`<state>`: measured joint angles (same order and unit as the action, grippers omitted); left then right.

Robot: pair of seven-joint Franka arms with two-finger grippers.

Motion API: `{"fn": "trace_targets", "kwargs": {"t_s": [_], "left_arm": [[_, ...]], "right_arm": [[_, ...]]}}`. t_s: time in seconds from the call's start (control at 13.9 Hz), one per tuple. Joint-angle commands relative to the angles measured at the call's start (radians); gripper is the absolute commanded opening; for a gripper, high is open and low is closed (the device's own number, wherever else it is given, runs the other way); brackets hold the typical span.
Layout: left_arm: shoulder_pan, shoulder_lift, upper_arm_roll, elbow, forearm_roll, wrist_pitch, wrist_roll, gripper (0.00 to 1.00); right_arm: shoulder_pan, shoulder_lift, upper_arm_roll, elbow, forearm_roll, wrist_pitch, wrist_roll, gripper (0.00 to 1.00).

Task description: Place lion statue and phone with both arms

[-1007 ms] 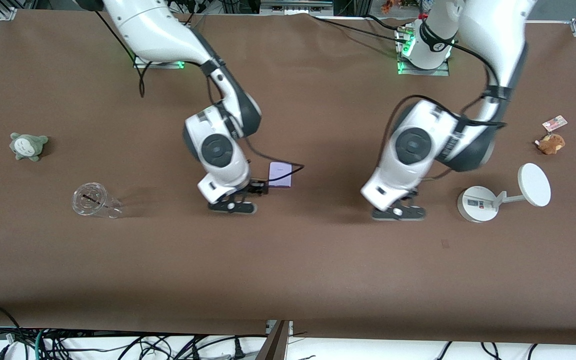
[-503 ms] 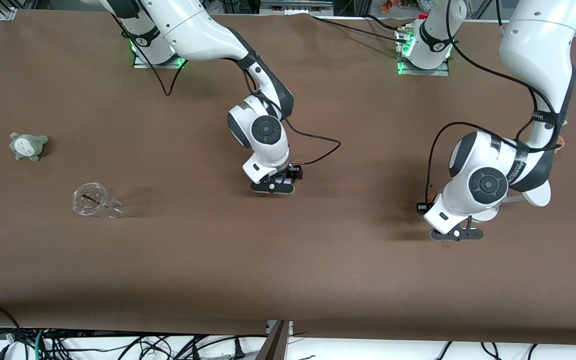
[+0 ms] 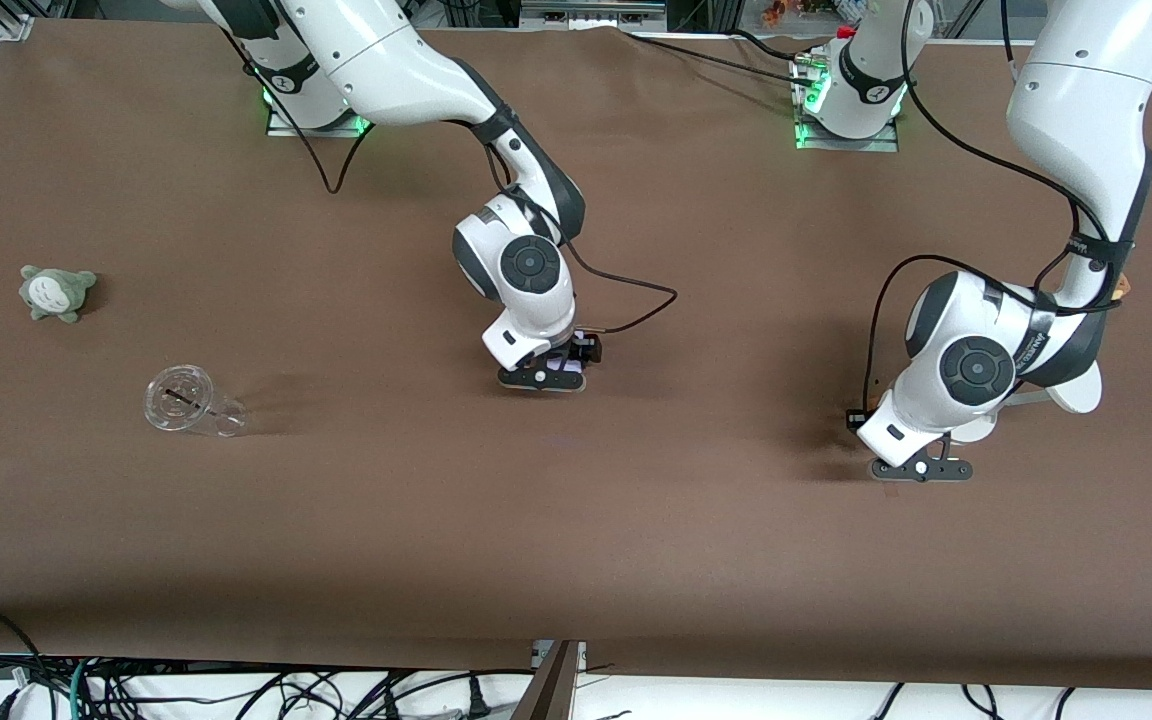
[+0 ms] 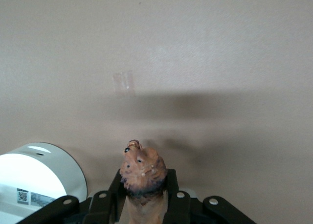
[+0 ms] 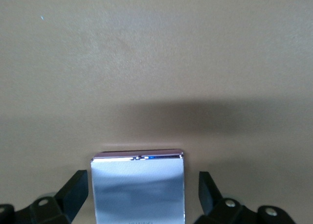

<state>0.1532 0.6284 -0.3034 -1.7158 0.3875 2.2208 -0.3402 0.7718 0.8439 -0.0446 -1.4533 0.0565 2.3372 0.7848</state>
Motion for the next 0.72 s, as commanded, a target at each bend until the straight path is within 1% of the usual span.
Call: {"fn": "trace_targets", "kwargs": {"t_s": [0.0, 0.22, 0.29, 0.36, 0.43, 0.5, 0.65], "left_arm": [[0.028, -0.001, -0.014, -0.036, 0.027, 0.030, 0.015, 0.16], [0.037, -0.004, -0.014, -0.048, 0.027, 0.030, 0.013, 0.16], [0.037, -0.003, -0.014, -0.048, 0.027, 0.031, 0.013, 0.16], [0.039, -0.004, -0.014, -0.048, 0.027, 0.031, 0.013, 0.17], [0.048, -0.003, -0.014, -0.053, 0.027, 0.037, 0.013, 0.17], [0.058, -0.004, -0.014, -0.063, 0.027, 0.048, 0.015, 0.17], [0.060, -0.004, -0.014, -0.068, 0.027, 0.051, 0.013, 0.17]], "right_arm": [[0.015, 0.021, -0.001, 0.019, -0.007, 0.008, 0.007, 1.00], [0.018, 0.029, -0.001, 0.021, -0.007, 0.010, 0.008, 1.00], [0.018, 0.029, -0.001, 0.019, -0.007, 0.010, 0.010, 0.96], [0.018, 0.029, -0.003, 0.019, -0.007, 0.010, 0.010, 0.74], [0.018, 0.029, -0.003, 0.021, -0.006, 0.010, 0.010, 0.44], [0.018, 0.029, -0.003, 0.021, -0.006, 0.010, 0.007, 0.30], [0.008, 0.018, -0.014, 0.028, -0.006, 0.011, -0.019, 0.30]]}}
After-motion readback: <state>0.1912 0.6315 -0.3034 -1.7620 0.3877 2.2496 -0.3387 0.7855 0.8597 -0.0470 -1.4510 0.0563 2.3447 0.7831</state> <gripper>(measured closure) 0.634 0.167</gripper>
